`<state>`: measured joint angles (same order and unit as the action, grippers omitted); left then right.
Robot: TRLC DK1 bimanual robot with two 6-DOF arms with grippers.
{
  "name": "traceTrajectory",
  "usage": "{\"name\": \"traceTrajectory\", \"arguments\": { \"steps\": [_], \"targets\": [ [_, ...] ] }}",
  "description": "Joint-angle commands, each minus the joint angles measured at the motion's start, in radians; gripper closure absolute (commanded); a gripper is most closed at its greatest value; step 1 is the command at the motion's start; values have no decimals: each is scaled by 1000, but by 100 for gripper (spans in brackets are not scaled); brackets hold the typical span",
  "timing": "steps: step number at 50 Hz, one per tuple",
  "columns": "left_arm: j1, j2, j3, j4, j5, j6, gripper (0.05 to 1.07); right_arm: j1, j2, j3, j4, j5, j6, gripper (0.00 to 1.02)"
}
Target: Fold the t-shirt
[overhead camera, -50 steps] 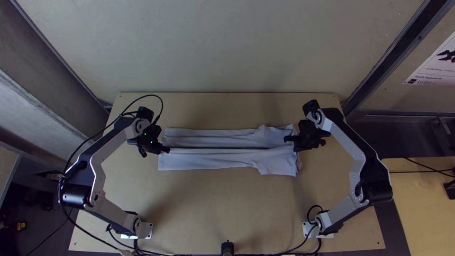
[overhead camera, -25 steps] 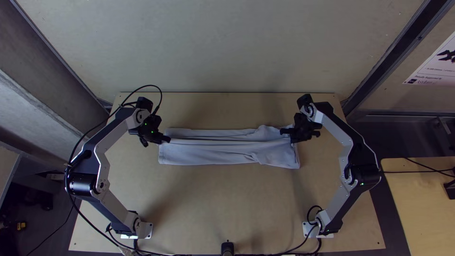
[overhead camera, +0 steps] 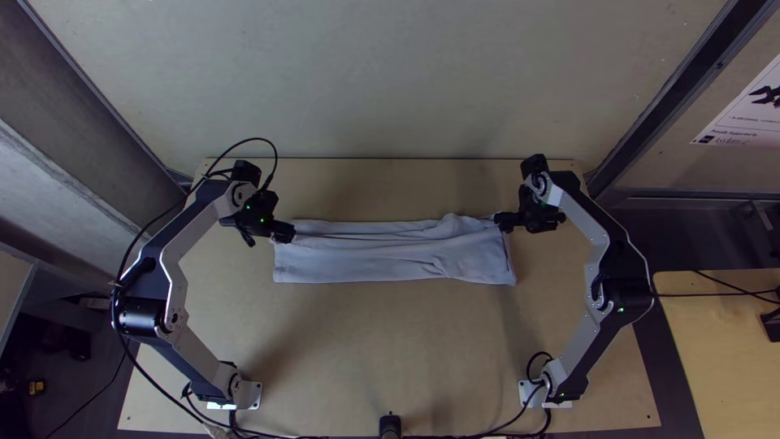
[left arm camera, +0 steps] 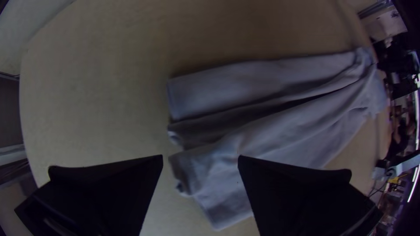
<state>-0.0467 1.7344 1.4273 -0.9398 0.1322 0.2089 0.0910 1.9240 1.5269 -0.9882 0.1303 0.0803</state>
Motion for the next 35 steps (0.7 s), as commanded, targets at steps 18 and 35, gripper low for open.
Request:
{"name": "traceTrajectory", "arguments": {
  "steps": [18, 35],
  "targets": [
    [229, -110, -48, -19, 380, -74, 10, -33, -298, 70, -52, 14, 72, 3],
    [419, -58, -192, 91, 635, -72, 10, -8, -419, 64, -86, -51, 153, 3]
  ]
}}
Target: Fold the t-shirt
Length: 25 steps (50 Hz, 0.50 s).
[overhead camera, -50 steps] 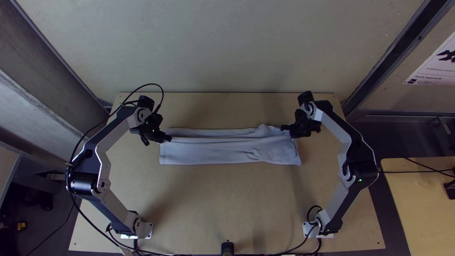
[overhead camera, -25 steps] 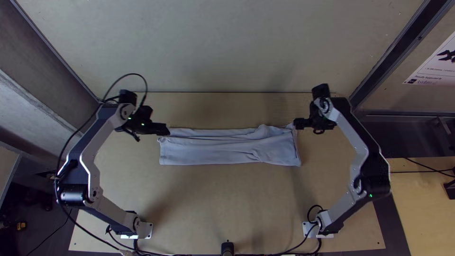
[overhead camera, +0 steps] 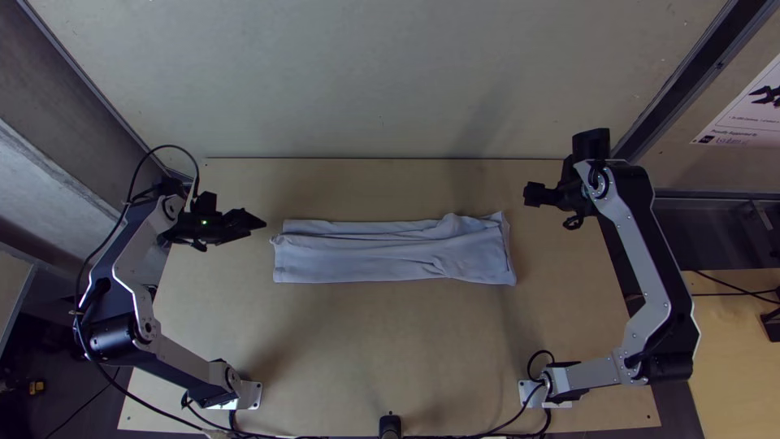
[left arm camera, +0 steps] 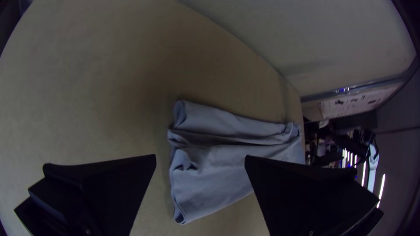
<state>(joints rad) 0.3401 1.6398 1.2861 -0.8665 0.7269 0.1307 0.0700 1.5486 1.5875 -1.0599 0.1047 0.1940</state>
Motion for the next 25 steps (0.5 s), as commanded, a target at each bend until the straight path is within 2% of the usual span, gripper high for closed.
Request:
{"name": "traceTrajectory", "arguments": {
  "steps": [1, 13, 25],
  "targets": [
    [37, 43, -57, 27, 40, 7, 10, 13, -50, 5, -14, -28, 45, 3],
    [66, 110, -111, 34, 63, 81, 10, 14, -88, 0, -14, -46, 70, 3],
    [48, 163, -153, 61, 92, 84, 10, 16, -114, -35, -12, -46, 70, 3]
  ]
}}
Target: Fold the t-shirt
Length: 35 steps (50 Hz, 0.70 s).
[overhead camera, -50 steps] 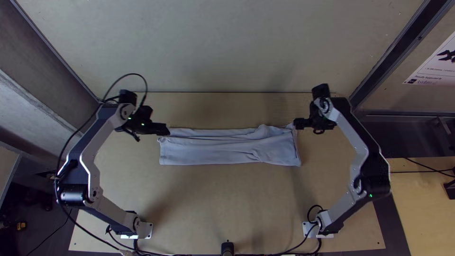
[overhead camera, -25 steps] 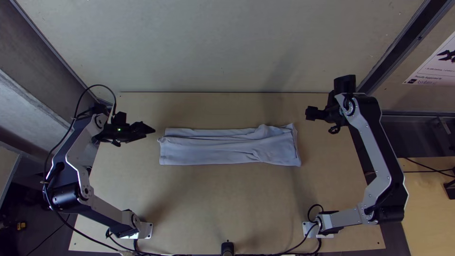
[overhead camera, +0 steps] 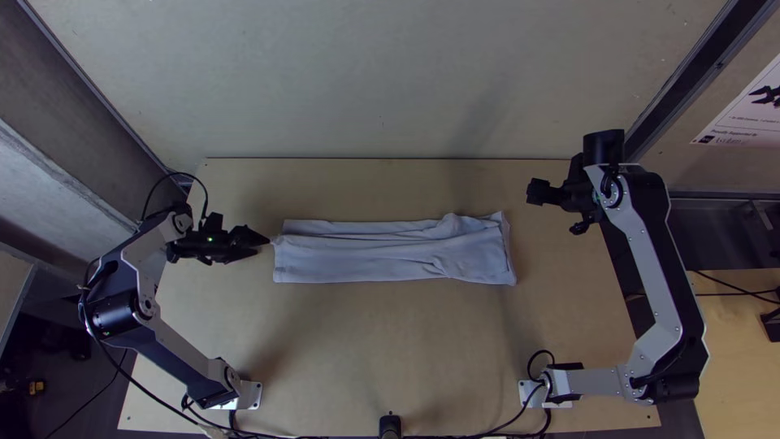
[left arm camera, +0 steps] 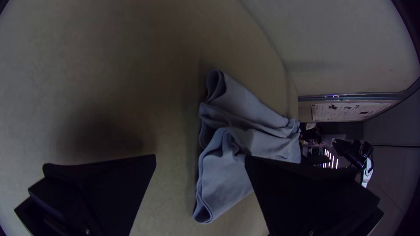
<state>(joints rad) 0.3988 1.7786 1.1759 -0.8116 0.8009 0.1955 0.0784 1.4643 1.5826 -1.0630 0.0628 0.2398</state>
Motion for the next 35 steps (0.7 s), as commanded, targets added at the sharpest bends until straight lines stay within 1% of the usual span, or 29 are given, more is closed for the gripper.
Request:
{"name": "traceTrajectory", "arguments": {
  "steps": [1, 8, 14, 29, 35],
  "targets": [
    [-15, 25, -45, 12, 18, 18, 10, 8, -32, -35, -9, -4, 24, 3],
    [-51, 27, -65, 42, 32, -7, 10, 6, -41, -55, -8, -4, 19, 3],
    [-97, 38, -71, 83, 31, -61, 10, 3, -44, -53, -6, -3, 13, 3],
    [-273, 22, -79, 215, 24, -255, 10, -2, -45, -69, -2, -4, 10, 3],
    [-350, 21, -87, 278, -28, -320, 10, -2, -48, -75, 0, -3, 10, 3]
  ]
}}
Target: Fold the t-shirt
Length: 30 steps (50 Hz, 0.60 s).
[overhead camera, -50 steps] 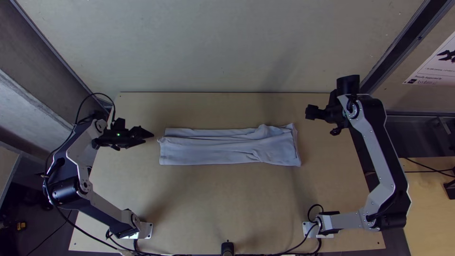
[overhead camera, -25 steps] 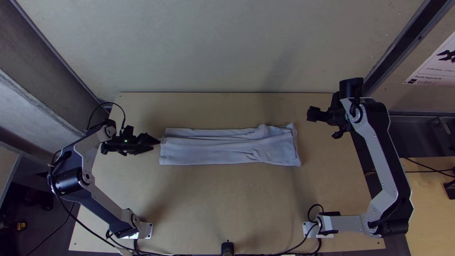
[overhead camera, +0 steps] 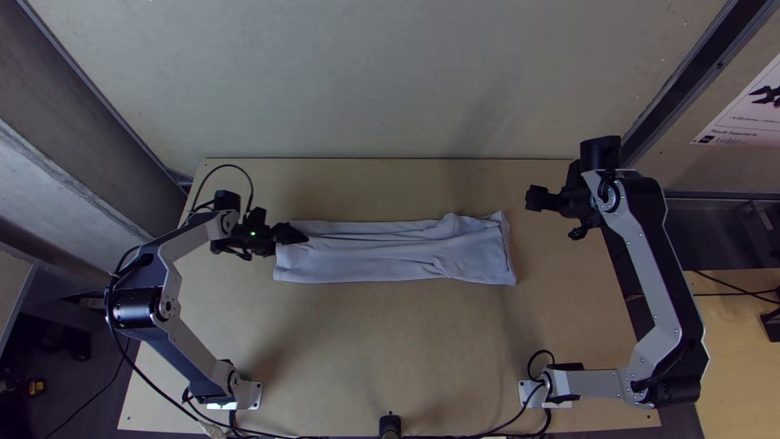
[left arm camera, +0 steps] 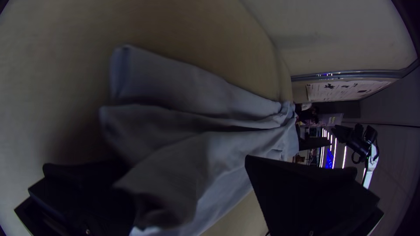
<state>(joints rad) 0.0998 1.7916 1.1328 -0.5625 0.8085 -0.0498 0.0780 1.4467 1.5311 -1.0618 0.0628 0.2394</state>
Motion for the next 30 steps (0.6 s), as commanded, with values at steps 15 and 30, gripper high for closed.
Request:
{"name": "traceTrajectory", "arguments": {
  "steps": [15, 30],
  "targets": [
    [-242, 17, -50, 116, -230, -151, 10, -18, -40, -29, 0, -4, 5, 3],
    [-348, 34, -44, 119, -447, -183, 105, -20, -52, -66, 3, -4, 11, 3]
  ]
}}
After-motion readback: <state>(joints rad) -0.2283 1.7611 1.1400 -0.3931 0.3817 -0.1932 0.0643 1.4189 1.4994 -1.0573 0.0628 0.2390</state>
